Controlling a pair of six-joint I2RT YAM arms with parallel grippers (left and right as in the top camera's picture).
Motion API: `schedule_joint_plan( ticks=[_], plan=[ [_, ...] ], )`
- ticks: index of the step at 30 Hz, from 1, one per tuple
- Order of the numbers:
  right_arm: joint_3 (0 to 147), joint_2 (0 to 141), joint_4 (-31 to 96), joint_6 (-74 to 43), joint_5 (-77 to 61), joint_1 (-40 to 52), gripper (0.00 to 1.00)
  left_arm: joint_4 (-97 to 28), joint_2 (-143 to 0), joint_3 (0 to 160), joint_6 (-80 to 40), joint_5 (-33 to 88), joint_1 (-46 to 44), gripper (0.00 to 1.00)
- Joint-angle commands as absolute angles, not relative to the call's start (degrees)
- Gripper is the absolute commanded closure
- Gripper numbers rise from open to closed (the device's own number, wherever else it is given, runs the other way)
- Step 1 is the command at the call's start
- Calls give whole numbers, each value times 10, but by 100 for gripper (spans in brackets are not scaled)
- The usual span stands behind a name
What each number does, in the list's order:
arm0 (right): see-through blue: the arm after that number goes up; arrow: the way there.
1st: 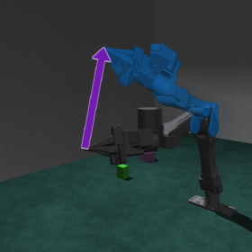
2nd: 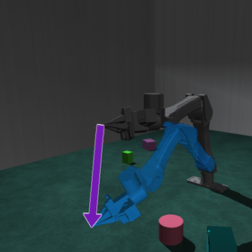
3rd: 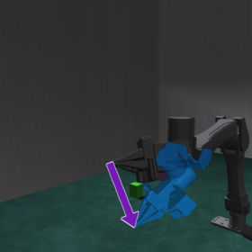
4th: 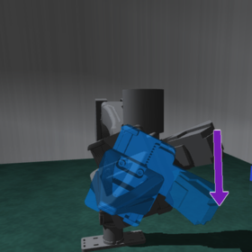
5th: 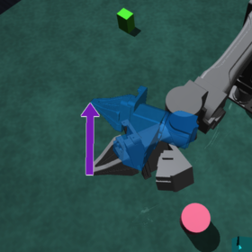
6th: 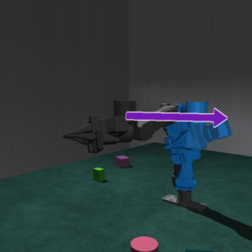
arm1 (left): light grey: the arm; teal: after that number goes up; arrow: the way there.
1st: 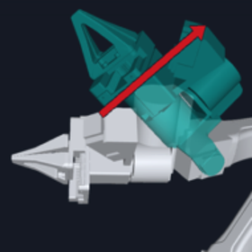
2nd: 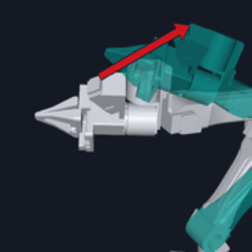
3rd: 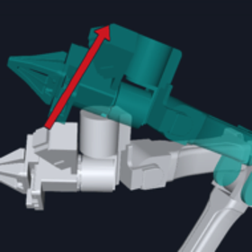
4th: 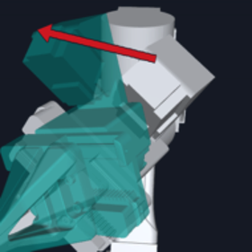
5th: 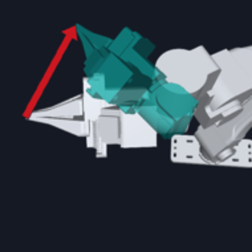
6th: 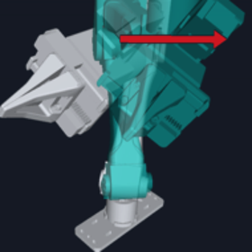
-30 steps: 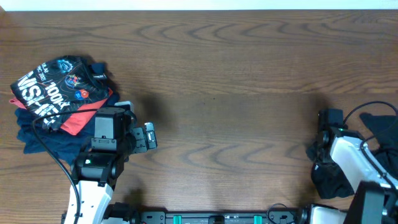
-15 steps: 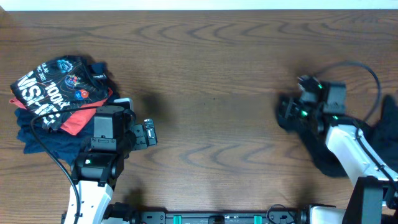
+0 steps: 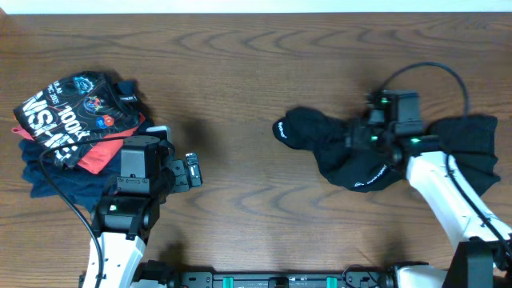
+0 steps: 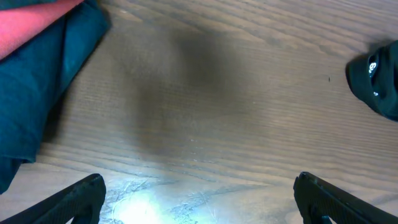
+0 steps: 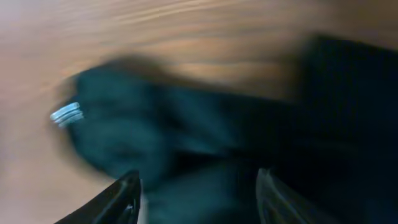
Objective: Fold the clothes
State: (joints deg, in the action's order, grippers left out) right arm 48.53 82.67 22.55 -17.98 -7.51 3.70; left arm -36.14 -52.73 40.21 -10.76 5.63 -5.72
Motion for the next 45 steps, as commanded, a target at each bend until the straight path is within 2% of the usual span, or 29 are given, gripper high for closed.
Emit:
schedule_joint_plan(
  ticks=[1,6,10,14,17,20,23,35,38,40,41,42,45],
  plan=[
    [488,795,239,-233,61,-27,39,-362,-527,413,-115,56,-55,2],
    [487,799,262,-231,106,-125,37,-362,-527,413,-115,56,-55,2],
    [487,820,222,-231,126,-192,37,-359,-527,413,-115,56,-55,2],
    [490,860,189,-224,51,-251,41,-357,-527,413,-115,56,-55,2],
    [533,909,213,-201,-9,-291,39,-351,-527,413,-115,56,-55,2],
    [599,961,251,-181,-6,-307,30,-346,-527,413,-115,56,-55,2],
    [645,1002,257,-182,-5,-313,26,-342,-527,413,-115,56,-55,2],
    [724,1146,194,-184,-3,-312,27,-342,-527,413,-115,56,-55,2],
    [724,1166,165,-184,-3,-312,34,-342,-527,413,-115,56,-55,2],
    [724,1173,153,-184,-4,-312,67,-342,-527,413,-115,56,-55,2],
    [724,1173,151,-184,-5,-312,88,-342,-527,413,-116,56,-55,2],
    [725,1173,147,-184,-10,-312,99,-342,-527,413,-116,56,-55,2],
    [734,1155,155,-167,-48,-310,99,-339,-527,413,-115,56,-55,2]
  ],
)
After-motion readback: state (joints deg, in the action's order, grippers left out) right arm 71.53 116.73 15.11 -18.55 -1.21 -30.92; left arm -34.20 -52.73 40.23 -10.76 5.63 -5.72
